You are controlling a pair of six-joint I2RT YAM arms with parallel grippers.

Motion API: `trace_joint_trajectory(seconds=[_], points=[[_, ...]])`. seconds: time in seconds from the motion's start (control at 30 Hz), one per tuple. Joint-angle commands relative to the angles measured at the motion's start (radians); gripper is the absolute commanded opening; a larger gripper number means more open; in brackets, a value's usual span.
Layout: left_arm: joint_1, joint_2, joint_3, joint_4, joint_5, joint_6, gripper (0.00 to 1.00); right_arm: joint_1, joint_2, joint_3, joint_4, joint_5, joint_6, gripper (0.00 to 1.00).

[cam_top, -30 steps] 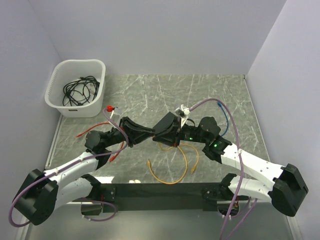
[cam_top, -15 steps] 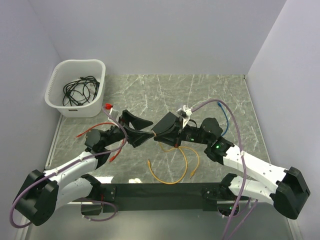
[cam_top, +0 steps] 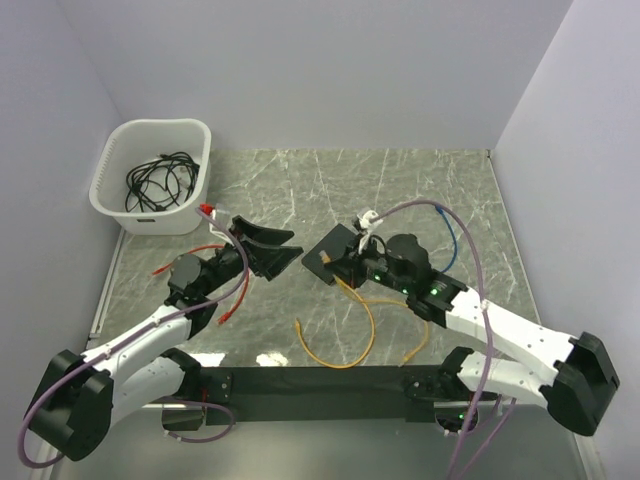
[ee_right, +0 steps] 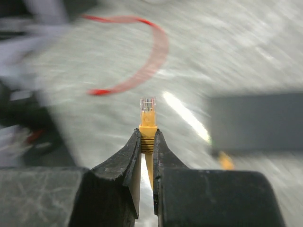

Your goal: Insert the plug into the switch port

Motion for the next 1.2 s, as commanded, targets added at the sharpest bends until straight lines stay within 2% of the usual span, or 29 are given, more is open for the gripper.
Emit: trace_joint_trajectory(seconds=[0.0, 0.03, 0.1, 0.33, 0.53, 0.6, 0.77, 0.93, 1.17], points=[[0.014, 0.018, 0.035, -0.032, -0.065, 0.037, 0.86, 0.002, 0.074, 0.096, -0.234, 0.348, -0.028, 0.00], [0.017, 0.031, 0.039, -0.027, -0.065, 0.037, 0.85, 0.004, 0.122, 0.102, -0.251, 0.424, -0.019, 0.00], [0.027, 0.080, 0.046, -0.001, -0.056, 0.031, 0.85, 0.002, 0.166, 0.110, -0.277, 0.482, 0.016, 0.00], [0.087, 0.274, 0.104, 0.048, -0.013, 0.039, 0.83, -0.042, 0.291, 0.084, -0.314, 0.592, 0.105, 0.00], [0.129, 0.526, 0.232, 0.036, 0.016, 0.068, 0.81, -0.100, 0.419, 0.116, -0.340, 0.534, 0.138, 0.00], [0.132, 0.641, 0.314, -0.013, 0.030, 0.088, 0.80, -0.100, 0.481, 0.151, -0.354, 0.516, 0.136, 0.00], [0.132, 0.897, 0.472, -0.020, 0.090, 0.088, 0.77, -0.102, 0.557, 0.188, -0.311, 0.473, 0.136, 0.00], [0.129, 1.050, 0.566, -0.042, 0.151, 0.083, 0.75, -0.102, 0.637, 0.240, -0.294, 0.433, 0.127, 0.00], [0.121, 1.157, 0.651, -0.070, 0.234, 0.092, 0.74, -0.073, 0.723, 0.324, -0.297, 0.381, 0.098, 0.00]])
